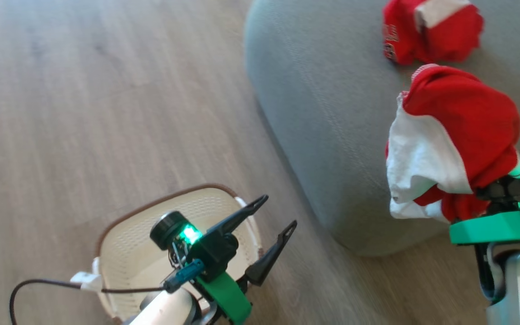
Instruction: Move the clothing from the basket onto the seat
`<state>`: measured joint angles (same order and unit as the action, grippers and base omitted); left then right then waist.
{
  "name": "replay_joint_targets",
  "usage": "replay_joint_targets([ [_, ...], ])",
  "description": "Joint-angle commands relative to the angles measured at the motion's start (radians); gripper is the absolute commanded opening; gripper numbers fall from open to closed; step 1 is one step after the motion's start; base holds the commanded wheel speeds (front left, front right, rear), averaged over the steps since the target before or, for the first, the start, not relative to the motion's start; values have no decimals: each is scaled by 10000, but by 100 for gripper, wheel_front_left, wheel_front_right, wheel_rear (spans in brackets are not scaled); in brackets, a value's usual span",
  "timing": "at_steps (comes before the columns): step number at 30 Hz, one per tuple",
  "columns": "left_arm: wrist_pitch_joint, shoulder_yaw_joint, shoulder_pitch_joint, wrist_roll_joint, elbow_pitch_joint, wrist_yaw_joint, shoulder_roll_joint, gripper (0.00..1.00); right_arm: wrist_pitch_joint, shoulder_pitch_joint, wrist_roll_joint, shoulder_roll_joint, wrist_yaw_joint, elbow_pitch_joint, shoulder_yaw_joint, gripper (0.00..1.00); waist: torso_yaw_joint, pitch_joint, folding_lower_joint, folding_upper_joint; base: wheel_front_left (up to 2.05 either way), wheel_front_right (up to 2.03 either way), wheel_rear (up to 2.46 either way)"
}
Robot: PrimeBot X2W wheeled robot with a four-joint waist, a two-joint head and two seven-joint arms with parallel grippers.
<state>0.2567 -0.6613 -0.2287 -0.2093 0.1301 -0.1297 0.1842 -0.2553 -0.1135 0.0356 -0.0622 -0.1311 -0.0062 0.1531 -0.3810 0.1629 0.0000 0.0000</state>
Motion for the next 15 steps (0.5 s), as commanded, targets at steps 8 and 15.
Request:
replay_joint_targets([
  [8, 51, 110, -598, 158, -433, -10, 153, 100, -65, 4, -62, 98, 4, -601, 172, 0, -995, 562, 0, 0, 0, 0, 0],
  [15, 51, -12, -730, 159, -461, -10, 195, 100, -65, -108, -27, 115, 4, -744, 517, 0, -1055, 719, 0, 0, 0, 0, 0],
])
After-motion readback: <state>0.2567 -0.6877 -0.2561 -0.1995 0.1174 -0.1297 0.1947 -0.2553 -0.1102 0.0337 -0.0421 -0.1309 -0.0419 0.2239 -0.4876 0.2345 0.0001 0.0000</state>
